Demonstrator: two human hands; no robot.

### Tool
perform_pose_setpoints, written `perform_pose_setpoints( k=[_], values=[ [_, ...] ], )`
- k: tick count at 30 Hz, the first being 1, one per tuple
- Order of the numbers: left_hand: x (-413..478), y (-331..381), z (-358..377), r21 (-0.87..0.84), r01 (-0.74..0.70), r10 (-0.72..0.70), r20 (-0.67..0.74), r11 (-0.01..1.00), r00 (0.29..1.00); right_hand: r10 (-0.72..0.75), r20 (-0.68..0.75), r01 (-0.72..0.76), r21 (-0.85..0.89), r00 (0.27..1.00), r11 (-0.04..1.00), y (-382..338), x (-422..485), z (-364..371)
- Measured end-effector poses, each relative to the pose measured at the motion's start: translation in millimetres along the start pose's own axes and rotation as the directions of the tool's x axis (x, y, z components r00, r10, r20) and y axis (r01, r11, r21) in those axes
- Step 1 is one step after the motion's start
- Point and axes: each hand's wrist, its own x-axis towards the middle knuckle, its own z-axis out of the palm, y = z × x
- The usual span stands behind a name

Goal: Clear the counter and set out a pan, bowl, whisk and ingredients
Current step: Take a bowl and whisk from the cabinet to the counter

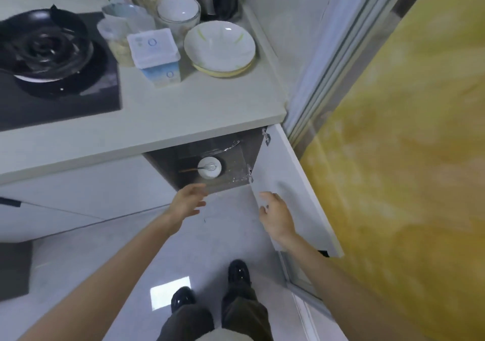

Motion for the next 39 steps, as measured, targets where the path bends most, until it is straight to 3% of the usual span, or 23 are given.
perform_pose_setpoints(
  k=[4,11,19,24,27,32,39],
  values=[
    [35,-23,-19,-0.07,0.071,-0.074,-0.043,0.995,0.996,0.106,0.168,-0.13,0.142,0.98,0.981,-13,50,35],
    [152,-90,-35,-0.176,0.165,-0.175,-0.044,0.97,0.984,0.24,0.25,-0.299,0.235,0.938,0.925,-4,155,135],
    [349,-179,-29,-0.386,0.178,-0.209,-0.04,0.905,0.977,0.368,0.319,-0.487,0.538,0.873,0.688,45,283,264],
    [435,-210,-17,-0.556,0.241,-0.256,0.052,0.795,0.965,0.391,0.335,-0.509,0.667,0.857,0.545,74,351,332],
    [485,-223,-12,-0.598,0.247,-0.257,0.071,0.762,0.964,0.412,0.286,-0.481,0.707,0.865,0.518,96,388,369],
    [543,-239,-6,-0.577,0.228,-0.208,0.102,0.784,0.973,0.406,0.293,-0.456,0.795,0.866,0.4,125,425,412],
    [593,-253,-4,-0.585,0.097,-0.094,0.036,0.805,0.995,0.324,0.235,-0.357,0.848,0.916,0.393,135,464,436]
  ],
)
